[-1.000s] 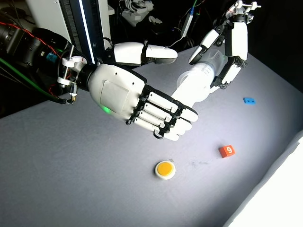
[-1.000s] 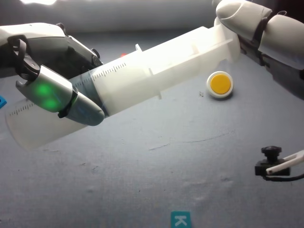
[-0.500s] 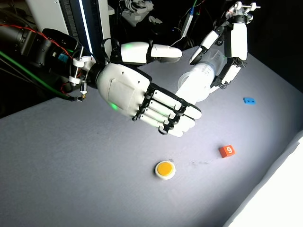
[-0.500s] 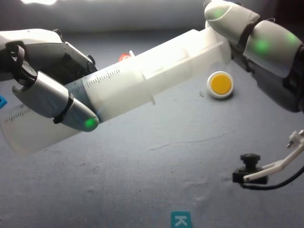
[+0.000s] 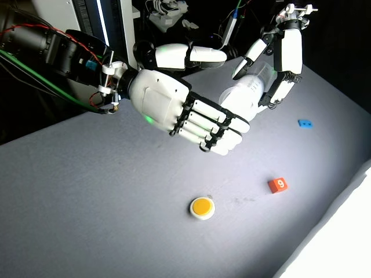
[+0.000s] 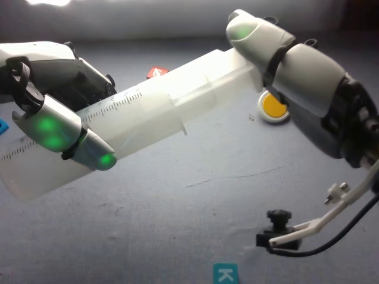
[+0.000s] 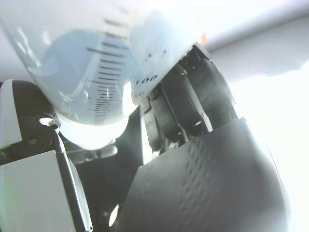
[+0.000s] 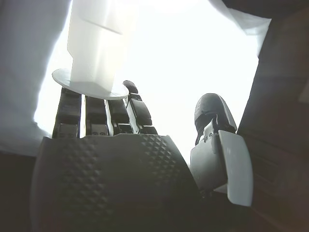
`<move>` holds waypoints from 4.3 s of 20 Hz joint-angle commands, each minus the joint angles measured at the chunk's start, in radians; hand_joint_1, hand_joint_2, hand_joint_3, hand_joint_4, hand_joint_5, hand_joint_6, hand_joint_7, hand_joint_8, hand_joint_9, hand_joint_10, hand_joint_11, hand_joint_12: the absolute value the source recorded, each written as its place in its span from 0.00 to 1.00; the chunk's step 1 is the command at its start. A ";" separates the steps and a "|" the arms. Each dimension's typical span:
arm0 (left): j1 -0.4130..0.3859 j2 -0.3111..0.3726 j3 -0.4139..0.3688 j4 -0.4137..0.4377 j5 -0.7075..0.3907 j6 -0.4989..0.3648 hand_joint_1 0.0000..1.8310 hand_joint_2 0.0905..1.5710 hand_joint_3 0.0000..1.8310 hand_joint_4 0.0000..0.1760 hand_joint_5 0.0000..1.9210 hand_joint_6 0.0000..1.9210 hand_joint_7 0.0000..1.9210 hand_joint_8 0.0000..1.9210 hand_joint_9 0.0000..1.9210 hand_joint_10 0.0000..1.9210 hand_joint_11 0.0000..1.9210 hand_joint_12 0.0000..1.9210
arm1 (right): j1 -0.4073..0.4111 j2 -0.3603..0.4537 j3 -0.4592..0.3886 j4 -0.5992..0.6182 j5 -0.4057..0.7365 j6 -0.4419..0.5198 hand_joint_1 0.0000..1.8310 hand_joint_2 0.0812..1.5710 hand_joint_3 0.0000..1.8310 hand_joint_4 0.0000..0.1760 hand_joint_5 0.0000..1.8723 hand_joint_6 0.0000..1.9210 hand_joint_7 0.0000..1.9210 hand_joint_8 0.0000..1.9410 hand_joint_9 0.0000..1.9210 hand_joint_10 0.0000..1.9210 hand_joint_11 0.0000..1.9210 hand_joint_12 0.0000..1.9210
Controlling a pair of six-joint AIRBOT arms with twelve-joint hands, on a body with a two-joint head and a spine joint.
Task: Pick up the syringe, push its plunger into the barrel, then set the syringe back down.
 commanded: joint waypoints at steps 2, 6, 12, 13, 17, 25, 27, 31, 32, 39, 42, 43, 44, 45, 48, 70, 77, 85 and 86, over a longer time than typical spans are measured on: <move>-0.017 -0.012 -0.009 -0.030 -0.175 -0.037 0.67 0.68 0.00 0.00 0.47 0.59 0.59 0.41 0.58 0.35 0.40 0.70 | 0.008 -0.050 -0.031 -0.177 -0.040 0.002 0.00 0.74 0.00 0.00 0.00 0.00 0.00 0.00 0.00 0.00 0.00 0.00; -0.017 -0.013 -0.010 -0.027 -0.175 -0.037 0.67 0.68 0.00 0.00 0.47 0.59 0.59 0.39 0.59 0.35 0.40 0.72 | 0.012 -0.106 -0.034 -0.177 -0.064 0.001 0.00 0.74 0.00 0.00 0.00 0.00 0.00 0.00 0.00 0.00 0.00 0.00; -0.017 -0.016 -0.008 -0.027 -0.175 -0.037 0.67 0.68 0.00 0.00 0.47 0.57 0.59 0.42 0.59 0.36 0.40 0.73 | 0.021 -0.165 -0.053 -0.178 -0.116 -0.012 0.00 0.73 0.00 0.00 0.01 0.00 0.00 0.00 0.00 0.00 0.00 0.00; -0.017 -0.016 -0.008 -0.027 -0.175 -0.037 0.67 0.68 0.00 0.00 0.47 0.56 0.59 0.42 0.59 0.36 0.40 0.73 | 0.025 -0.173 -0.058 -0.178 -0.132 -0.012 0.00 0.73 0.00 0.00 0.01 0.00 0.00 0.00 0.00 0.00 0.00 0.00; -0.015 -0.016 -0.008 -0.025 -0.175 -0.037 0.67 0.69 0.00 0.00 0.46 0.61 0.58 0.43 0.58 0.36 0.40 0.71 | 0.026 -0.188 -0.074 -0.179 -0.197 -0.012 0.00 0.74 0.00 0.00 0.00 0.00 0.00 0.00 0.00 0.00 0.00 0.00; -0.011 -0.016 -0.007 0.000 -0.175 -0.037 0.67 0.69 0.00 0.00 0.46 0.61 0.57 0.42 0.57 0.35 0.39 0.69 | 0.007 -0.115 -0.089 -0.179 -0.117 -0.008 0.00 0.74 0.00 0.00 0.00 0.00 0.00 0.00 0.00 0.00 0.00 0.00; -0.009 -0.016 -0.007 0.011 -0.175 -0.037 0.67 0.69 0.00 0.00 0.46 0.61 0.58 0.41 0.59 0.32 0.40 0.67 | -0.004 -0.063 -0.084 -0.191 -0.077 -0.009 0.00 0.74 0.00 0.00 0.00 0.00 0.00 0.00 0.00 0.00 0.00 0.00; -0.007 -0.015 -0.005 0.020 -0.175 -0.037 0.67 0.69 0.00 0.00 0.46 0.63 0.57 0.41 0.59 0.31 0.40 0.68 | 0.007 0.063 -0.073 -0.205 -0.032 0.007 0.00 0.74 0.00 0.00 0.00 0.00 0.00 0.00 0.00 0.00 0.00 0.00; -0.006 -0.015 -0.005 0.021 -0.175 -0.037 0.67 0.69 0.00 0.00 0.46 0.62 0.57 0.41 0.59 0.31 0.41 0.68 | 0.013 0.087 -0.072 -0.209 -0.031 0.007 0.00 0.74 0.00 0.00 0.00 0.00 0.00 0.00 0.00 0.00 0.00 0.00; 0.013 -0.018 -0.006 0.060 -0.153 -0.037 0.67 0.70 0.00 0.00 0.45 0.63 0.56 0.43 0.58 0.32 0.38 0.71 | -0.001 0.242 -0.008 -0.402 -0.009 0.047 0.00 0.75 0.00 0.00 0.00 0.00 0.00 0.00 0.00 0.00 0.00 0.00; 0.038 -0.042 0.005 0.091 -0.147 -0.037 0.67 0.70 0.00 0.00 0.45 0.64 0.56 0.42 0.58 0.32 0.38 0.71 | -0.054 0.320 0.045 -0.621 -0.025 0.048 0.00 0.75 0.00 0.00 0.00 0.00 0.00 0.00 0.00 0.00 0.00 0.00; 0.049 -0.054 0.014 0.104 -0.147 -0.037 0.67 0.70 0.00 0.00 0.45 0.64 0.56 0.42 0.58 0.32 0.38 0.71 | -0.067 0.344 0.059 -0.678 -0.035 0.052 0.00 0.75 0.00 0.00 0.00 0.00 0.00 0.00 0.00 0.00 0.00 0.00; 0.064 -0.071 0.029 0.124 -0.145 -0.037 0.67 0.70 0.00 0.00 0.44 0.65 0.57 0.41 0.58 0.32 0.38 0.71 | -0.080 0.362 0.071 -0.709 -0.038 0.054 0.00 0.74 0.00 0.00 0.00 0.00 0.00 0.00 0.00 0.00 0.00 0.00; 0.079 -0.087 0.043 0.133 -0.141 -0.037 0.67 0.70 0.00 0.00 0.44 0.65 0.57 0.41 0.58 0.32 0.38 0.71 | -0.089 0.372 0.084 -0.731 -0.048 0.054 0.00 0.74 0.00 0.00 0.00 0.00 0.00 0.00 0.00 0.00 0.00 0.00; 0.121 -0.124 0.075 0.161 -0.144 -0.037 0.67 0.69 0.00 0.00 0.45 0.62 0.57 0.41 0.58 0.32 0.38 0.71 | -0.094 0.374 0.097 -0.735 -0.089 0.050 0.00 0.75 0.00 0.00 0.00 0.00 0.00 0.00 0.00 0.00 0.00 0.00; 0.274 -0.329 0.263 0.227 -0.241 -0.036 0.62 0.71 0.00 0.00 0.38 0.14 0.48 0.11 0.48 0.15 0.24 0.61 | -0.110 0.299 0.100 -0.749 -0.122 0.011 0.00 0.75 0.00 0.00 0.00 0.00 0.00 0.00 0.00 0.00 0.00 0.00; 0.271 -0.310 0.243 0.228 -0.244 -0.036 0.38 0.52 0.00 0.00 0.00 0.00 0.00 0.00 0.00 0.00 0.00 0.16 | -0.110 0.299 0.099 -0.749 -0.118 0.011 0.00 0.75 0.00 0.00 0.01 0.00 0.00 0.00 0.00 0.00 0.00 0.00; 0.228 -0.195 0.194 0.392 -0.437 -0.036 0.37 0.46 0.00 0.00 0.00 0.00 0.00 0.00 0.00 0.00 0.00 0.00 | -0.110 0.299 0.099 -0.749 -0.114 0.011 0.00 0.75 0.00 0.00 0.00 0.00 0.00 0.00 0.00 0.00 0.00 0.00; 0.225 -0.172 0.190 0.435 -0.512 -0.036 0.37 0.46 0.00 0.00 0.00 0.00 0.00 0.00 0.00 0.00 0.00 0.00 | -0.111 0.299 0.099 -0.749 -0.113 0.011 0.00 0.75 0.00 0.00 0.00 0.00 0.00 0.00 0.00 0.00 0.00 0.00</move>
